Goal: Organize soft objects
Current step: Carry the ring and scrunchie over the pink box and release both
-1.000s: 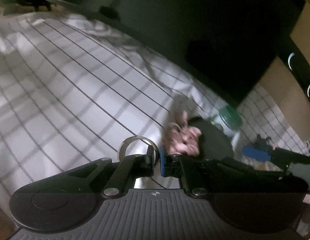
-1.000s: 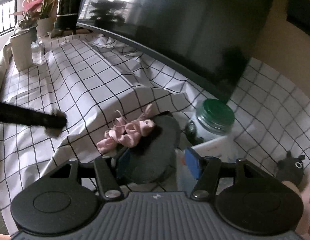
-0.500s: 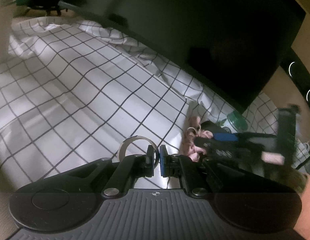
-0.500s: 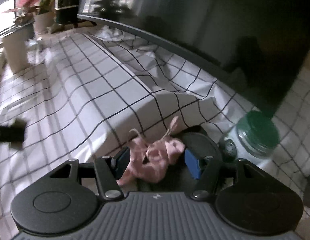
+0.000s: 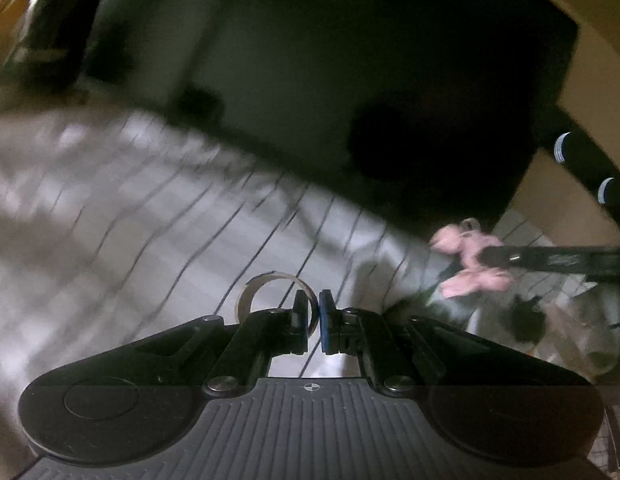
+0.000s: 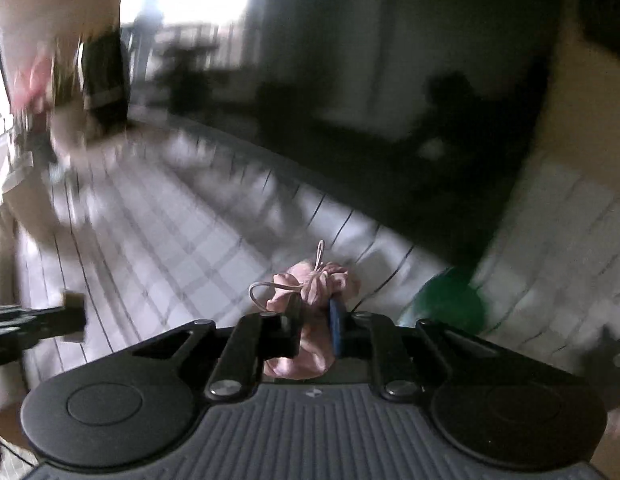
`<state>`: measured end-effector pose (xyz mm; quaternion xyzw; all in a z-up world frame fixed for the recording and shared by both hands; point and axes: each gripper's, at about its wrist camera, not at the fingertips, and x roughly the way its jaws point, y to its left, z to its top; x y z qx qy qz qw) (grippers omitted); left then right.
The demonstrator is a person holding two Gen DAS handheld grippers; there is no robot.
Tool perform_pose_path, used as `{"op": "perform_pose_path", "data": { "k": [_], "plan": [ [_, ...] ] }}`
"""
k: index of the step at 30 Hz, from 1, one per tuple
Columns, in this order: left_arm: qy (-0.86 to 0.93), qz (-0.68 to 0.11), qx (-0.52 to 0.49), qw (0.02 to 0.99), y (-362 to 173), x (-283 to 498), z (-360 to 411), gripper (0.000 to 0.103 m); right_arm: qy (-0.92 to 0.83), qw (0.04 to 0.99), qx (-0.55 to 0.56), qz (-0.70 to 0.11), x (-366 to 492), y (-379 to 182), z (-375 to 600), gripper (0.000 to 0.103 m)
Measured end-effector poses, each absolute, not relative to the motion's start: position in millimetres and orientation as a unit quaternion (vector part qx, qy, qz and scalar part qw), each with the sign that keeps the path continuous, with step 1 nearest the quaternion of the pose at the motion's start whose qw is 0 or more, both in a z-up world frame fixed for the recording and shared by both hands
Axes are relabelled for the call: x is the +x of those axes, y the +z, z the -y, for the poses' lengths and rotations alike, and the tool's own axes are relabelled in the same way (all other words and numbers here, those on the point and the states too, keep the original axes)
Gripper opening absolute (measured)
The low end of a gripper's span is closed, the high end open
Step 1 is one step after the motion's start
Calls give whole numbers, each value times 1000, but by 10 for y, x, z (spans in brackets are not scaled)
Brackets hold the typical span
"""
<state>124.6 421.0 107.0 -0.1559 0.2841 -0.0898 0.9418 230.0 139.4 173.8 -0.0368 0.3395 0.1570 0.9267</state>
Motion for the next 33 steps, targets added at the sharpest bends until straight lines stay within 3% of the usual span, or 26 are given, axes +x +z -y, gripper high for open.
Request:
{"op": "perform_pose_path", "data": {
  "k": [6,14,22,33],
  "plan": [
    [-151,-231,-122,953,1569,1546,-3628,8,97,958,-28,-269,1944,2458,-597,14],
    [-270,-220,-112,931,1937,1865,-2361,8,-14,973,-15,-228,1466,2755,580,14],
    [-392,-251,-67,883,2020,1876,-842,8,-92,970,10,-223,1104,2575,1494,14],
    [-490,-316,-23,812,1678,1904,779,8,-141,953,53,-261,960,1967,2249,14]
  ]
}}
